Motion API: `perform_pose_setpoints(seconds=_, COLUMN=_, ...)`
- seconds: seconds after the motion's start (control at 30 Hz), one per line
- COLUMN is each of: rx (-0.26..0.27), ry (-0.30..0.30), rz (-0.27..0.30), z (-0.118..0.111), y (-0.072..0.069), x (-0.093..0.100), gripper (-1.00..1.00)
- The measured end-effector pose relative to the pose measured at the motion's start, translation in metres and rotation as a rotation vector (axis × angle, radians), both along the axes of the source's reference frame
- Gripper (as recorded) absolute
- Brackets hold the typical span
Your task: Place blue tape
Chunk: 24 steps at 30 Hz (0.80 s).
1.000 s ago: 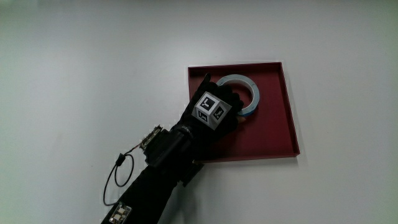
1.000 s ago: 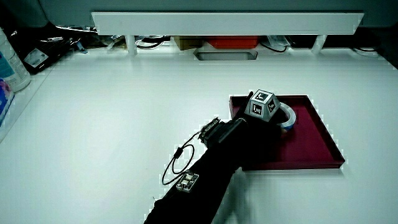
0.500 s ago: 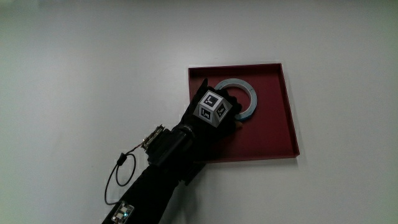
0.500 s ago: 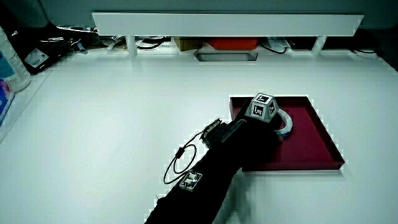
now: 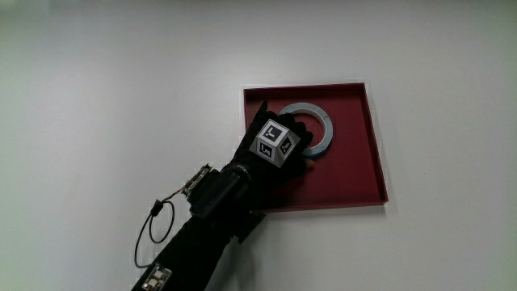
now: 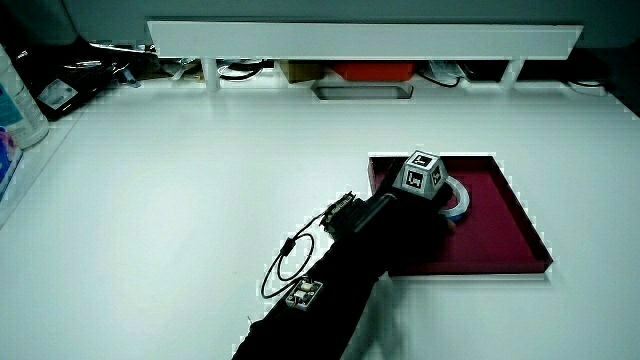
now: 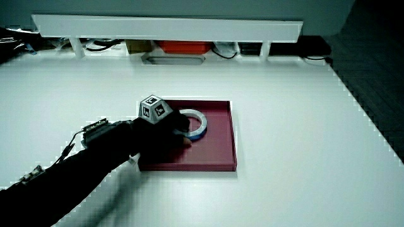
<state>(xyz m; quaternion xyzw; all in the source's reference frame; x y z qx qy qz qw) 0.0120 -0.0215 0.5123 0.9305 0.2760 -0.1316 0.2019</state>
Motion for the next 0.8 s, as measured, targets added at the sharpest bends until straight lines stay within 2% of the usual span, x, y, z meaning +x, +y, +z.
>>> perform_pose_setpoints(seconds=0.03, rx=-0.005, ry=-0.002, rz=-0.006, z=-0.002, y=0.0, x=-0.001, gripper=-0.63)
perform_pose_setpoints(seconds=0.07, rx=0.011, ry=-0.006, rz=-0.008, z=-0.007, y=-0.001, x=-0.003, gripper=-0.67)
perform_pose_setpoints(seconds=0.1, rx=-0.001, ry=0.011, rz=-0.005, z=-0.006, y=-0.002, x=-0.005, gripper=-0.7)
perform_pose_setpoints(seconds=0.13, rx=0.016, ry=0.023, rz=-0.01, z=-0.015, y=-0.002, x=-0.008, gripper=-0.73)
perform_pose_setpoints(seconds=0.2, rx=0.051, ry=0.059, rz=0.0, z=-0.019, y=-0.003, x=-0.014, gripper=-0.8)
perform_pose_setpoints(seconds=0.27, rx=0.044, ry=0.098, rz=0.005, z=-0.031, y=-0.002, x=-0.023, gripper=-0.87)
perform_pose_setpoints(seconds=0.37, rx=-0.035, ry=0.173, rz=0.03, z=-0.032, y=-0.004, x=-0.038, gripper=-0.97)
perform_pose_setpoints(seconds=0.4, rx=-0.089, ry=0.156, rz=0.012, z=-0.049, y=-0.003, x=-0.043, gripper=-1.0)
perform_pose_setpoints(seconds=0.43, rx=-0.106, ry=0.123, rz=0.024, z=-0.054, y=-0.002, x=-0.047, gripper=-1.0)
perform_pose_setpoints(seconds=0.5, rx=-0.107, ry=0.156, rz=0.037, z=-0.055, y=-0.002, x=-0.057, gripper=-1.0)
perform_pose_setpoints(seconds=0.53, rx=-0.107, ry=0.065, rz=0.054, z=-0.069, y=-0.001, x=-0.061, gripper=-1.0)
perform_pose_setpoints(seconds=0.57, rx=-0.093, ry=0.071, rz=0.084, z=-0.08, y=0.001, x=-0.065, gripper=-1.0)
perform_pose_setpoints(seconds=0.6, rx=-0.118, ry=0.134, rz=0.039, z=-0.069, y=0.002, x=-0.073, gripper=-1.0)
perform_pose_setpoints(seconds=0.63, rx=-0.087, ry=0.1, rz=0.069, z=-0.085, y=0.002, x=-0.076, gripper=-1.0)
perform_pose_setpoints(seconds=0.67, rx=-0.088, ry=0.134, rz=0.067, z=-0.079, y=0.003, x=-0.081, gripper=-1.0)
perform_pose_setpoints(seconds=0.7, rx=-0.117, ry=0.08, rz=0.089, z=-0.084, y=0.002, x=-0.086, gripper=-1.0)
perform_pose_setpoints(seconds=0.77, rx=-0.057, ry=0.074, rz=0.102, z=-0.1, y=0.002, x=-0.095, gripper=-1.0)
perform_pose_setpoints(seconds=0.8, rx=0.042, ry=0.019, rz=0.124, z=-0.114, y=0.002, x=-0.098, gripper=-1.0)
